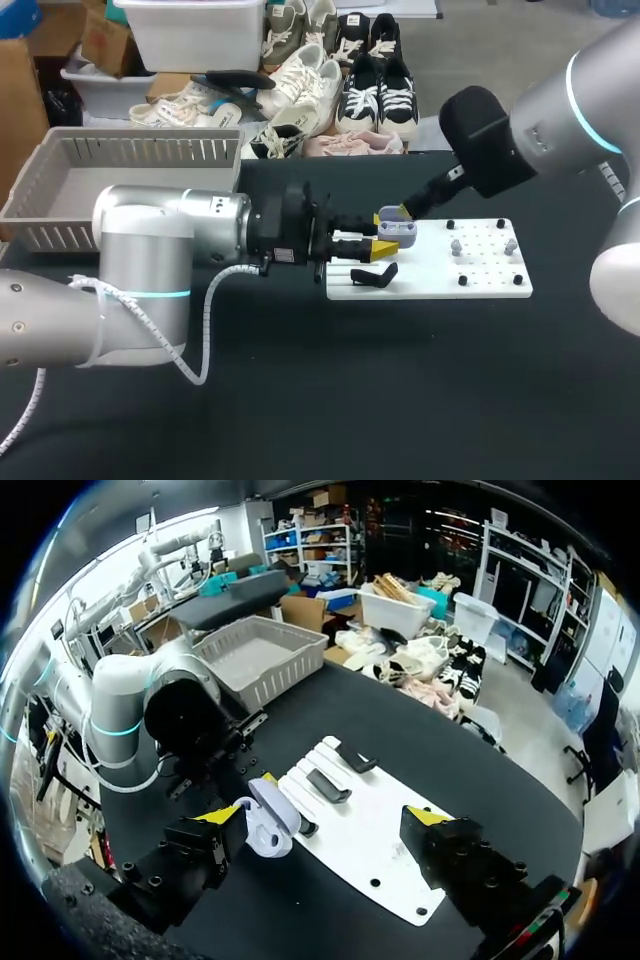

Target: Pick up each earbud case from the left stands, insert the matching earbuds, close the lid, and place the case in the box.

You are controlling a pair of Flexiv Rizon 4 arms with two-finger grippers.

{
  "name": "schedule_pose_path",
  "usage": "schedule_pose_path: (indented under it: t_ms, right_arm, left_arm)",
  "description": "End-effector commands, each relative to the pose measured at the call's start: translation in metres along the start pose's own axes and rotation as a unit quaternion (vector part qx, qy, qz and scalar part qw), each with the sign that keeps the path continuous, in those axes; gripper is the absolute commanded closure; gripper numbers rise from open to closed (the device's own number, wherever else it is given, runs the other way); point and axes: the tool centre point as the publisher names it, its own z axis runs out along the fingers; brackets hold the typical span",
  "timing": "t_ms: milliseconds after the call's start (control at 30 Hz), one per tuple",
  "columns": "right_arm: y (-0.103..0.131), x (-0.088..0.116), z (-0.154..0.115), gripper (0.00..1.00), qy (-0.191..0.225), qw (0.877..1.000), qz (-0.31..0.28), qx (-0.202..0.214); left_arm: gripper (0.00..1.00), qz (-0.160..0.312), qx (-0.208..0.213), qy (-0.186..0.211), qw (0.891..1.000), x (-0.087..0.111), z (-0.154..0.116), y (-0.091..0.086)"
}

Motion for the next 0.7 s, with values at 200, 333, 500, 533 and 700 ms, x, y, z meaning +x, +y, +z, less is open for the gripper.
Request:
schedule_pose_path:
  t_ms: [200,333,500,533,700]
  right_arm:
    - [-0.036,0.012,-0.032,0.00,0.024,0.971,-0.059,0.229]
    - [-0.054,0.019,-0.038,0.00,0.053,0.956,-0.080,0.278]
    - [-0.072,0.032,-0.035,0.00,0.091,0.944,-0.076,0.307]
    - [-0.076,0.036,-0.033,0.00,0.101,0.942,-0.074,0.312]
    - [-0.093,0.056,-0.020,0.00,0.150,0.936,-0.041,0.317]
  left_arm:
    - [1.00,0.001,-0.003,0.000,1.000,0.000,0.000,-0.002]
    - [1.00,0.001,-0.003,0.000,1.000,0.000,0.000,-0.002]
    - [1.00,0.001,-0.003,0.000,1.000,0.000,0.000,-0.002]
    - [1.00,0.001,-0.003,0.000,1.000,0.000,0.000,-0.002]
    - [1.00,0.001,-0.003,0.000,1.000,0.000,0.000,-0.002]
